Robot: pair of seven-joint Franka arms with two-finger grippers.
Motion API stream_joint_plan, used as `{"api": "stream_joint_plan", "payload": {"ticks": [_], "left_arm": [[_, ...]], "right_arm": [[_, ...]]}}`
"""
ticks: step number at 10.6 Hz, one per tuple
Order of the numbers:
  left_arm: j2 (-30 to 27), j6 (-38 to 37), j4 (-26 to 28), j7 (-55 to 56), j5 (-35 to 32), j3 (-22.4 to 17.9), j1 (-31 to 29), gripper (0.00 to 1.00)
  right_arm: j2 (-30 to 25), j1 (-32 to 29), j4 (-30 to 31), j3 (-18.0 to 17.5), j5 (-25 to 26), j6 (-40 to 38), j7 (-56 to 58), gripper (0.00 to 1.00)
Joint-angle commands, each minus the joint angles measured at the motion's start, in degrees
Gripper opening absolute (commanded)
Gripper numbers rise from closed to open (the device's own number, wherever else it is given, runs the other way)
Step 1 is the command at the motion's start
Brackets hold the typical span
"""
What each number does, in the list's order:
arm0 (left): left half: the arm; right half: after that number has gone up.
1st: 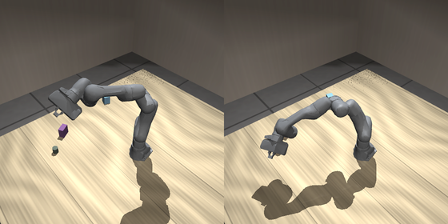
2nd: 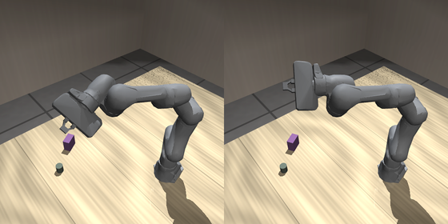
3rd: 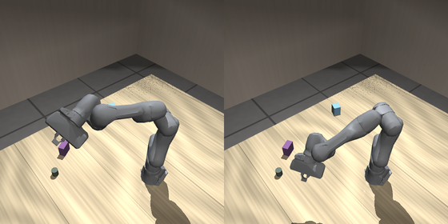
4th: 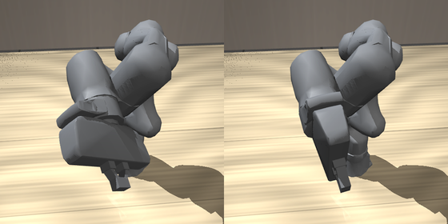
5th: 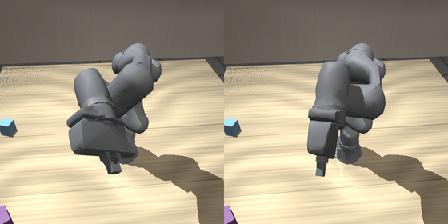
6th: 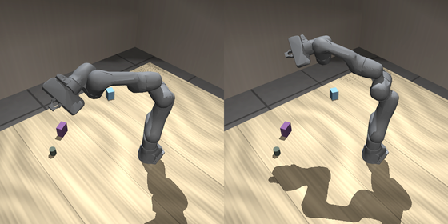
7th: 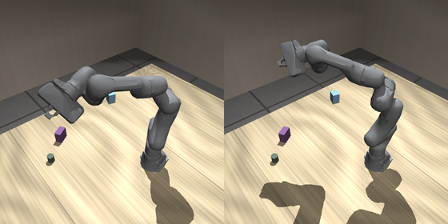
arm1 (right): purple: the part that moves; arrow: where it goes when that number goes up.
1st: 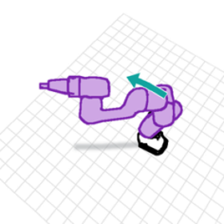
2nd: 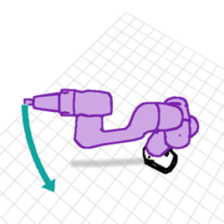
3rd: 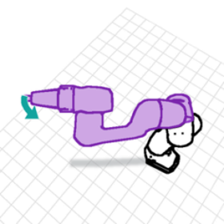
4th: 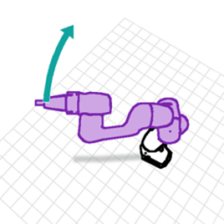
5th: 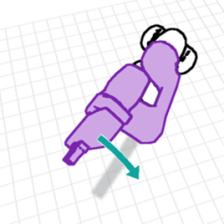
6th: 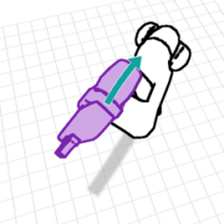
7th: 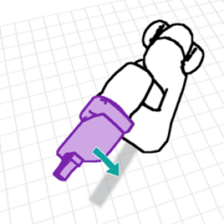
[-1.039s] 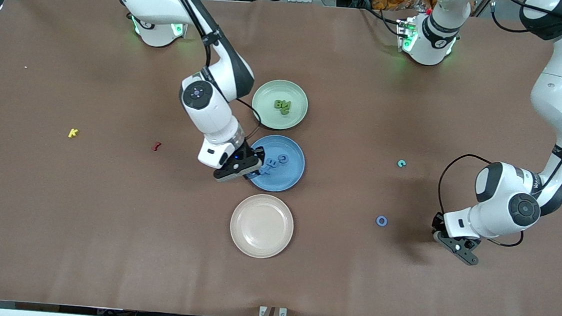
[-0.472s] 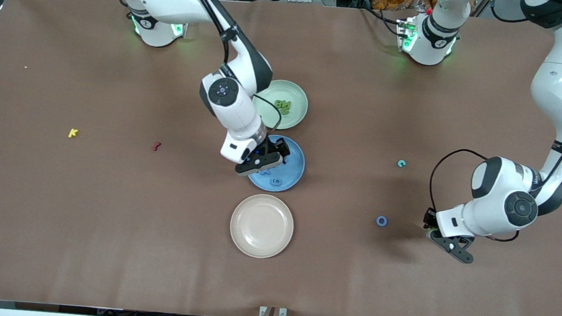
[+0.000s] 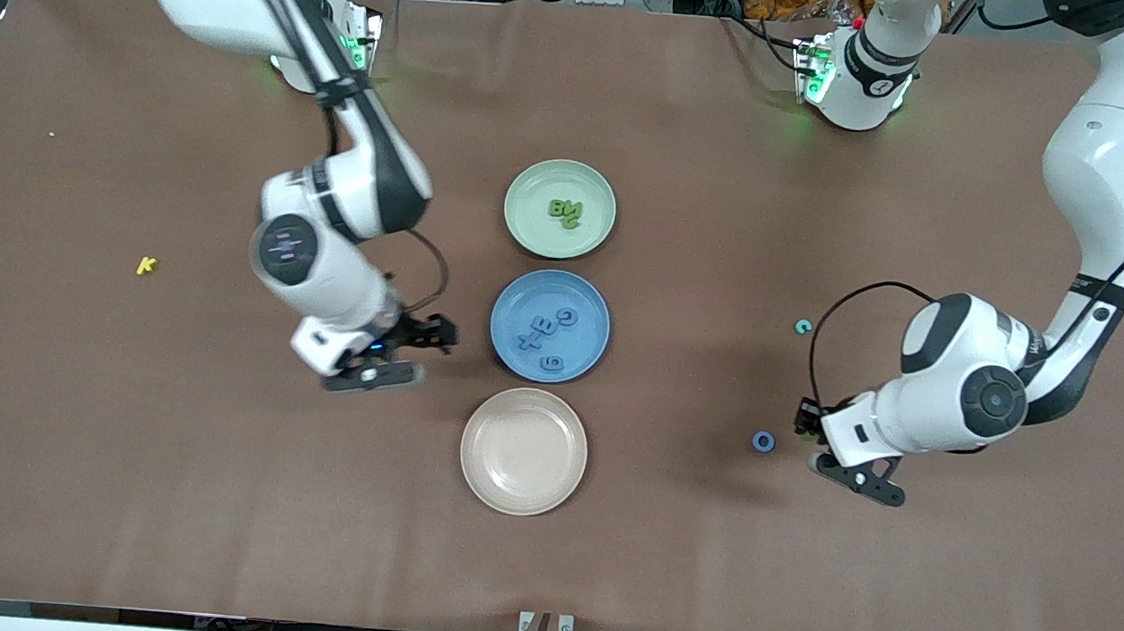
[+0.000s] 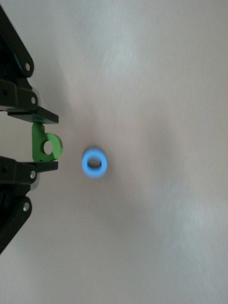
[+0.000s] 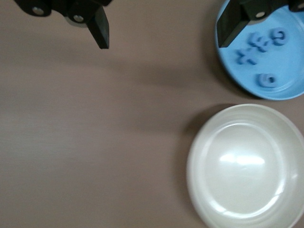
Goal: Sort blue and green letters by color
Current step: 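Place the green q on the green plate while the right gripper returns to rest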
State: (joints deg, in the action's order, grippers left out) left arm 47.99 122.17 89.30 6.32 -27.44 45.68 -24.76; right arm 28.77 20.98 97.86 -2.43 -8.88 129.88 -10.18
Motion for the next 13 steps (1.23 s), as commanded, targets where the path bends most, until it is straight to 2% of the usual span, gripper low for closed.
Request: {"api": "stream_joint_plan", "payload": {"ticks": [1, 4, 5, 7, 10, 11, 13], "left_arm": [[-2.1, -2.5, 4.9, 15.6, 0.9, 7.4, -0.6, 0.00], [-3.3, -1.4, 10.7, 30.8, -0.6, 13.2, 0.5, 0.00], [-3.4, -0.5, 12.2, 37.3, -2.6, 14.0, 2.9, 0.00], [-3.2, -0.4, 12.9, 51.0, -7.7, 14.1, 10.0, 0.00], [-2.6, -0.4, 12.9, 65.4, -10.8, 13.9, 19.3, 0.00], [-2.6, -0.4, 12.9, 69.0, -11.3, 13.8, 21.8, 0.00], [-2.3, -0.4, 12.9, 76.6, -13.8, 13.2, 27.2, 0.00]], "right_arm": [[-5.0, -10.1, 0.9, -0.9, 0.2, -6.7, 0.8, 1.00], [-8.9, -17.1, 0.9, -0.6, 8.3, -11.7, 0.7, 1.00], [-10.6, -18.2, 1.4, -0.1, 10.0, -12.6, 0.8, 1.00], [-14.5, -19.1, 1.5, 1.6, 12.8, -15.0, 1.0, 1.00], [-20.9, -22.4, 1.0, 2.1, 13.5, -20.1, 2.5, 1.00], [-22.3, -23.2, 0.0, 2.0, 13.8, -23.0, 2.9, 1.00], [-22.9, -25.1, -6.9, 1.6, 16.4, -31.8, 4.6, 1.00]]}}
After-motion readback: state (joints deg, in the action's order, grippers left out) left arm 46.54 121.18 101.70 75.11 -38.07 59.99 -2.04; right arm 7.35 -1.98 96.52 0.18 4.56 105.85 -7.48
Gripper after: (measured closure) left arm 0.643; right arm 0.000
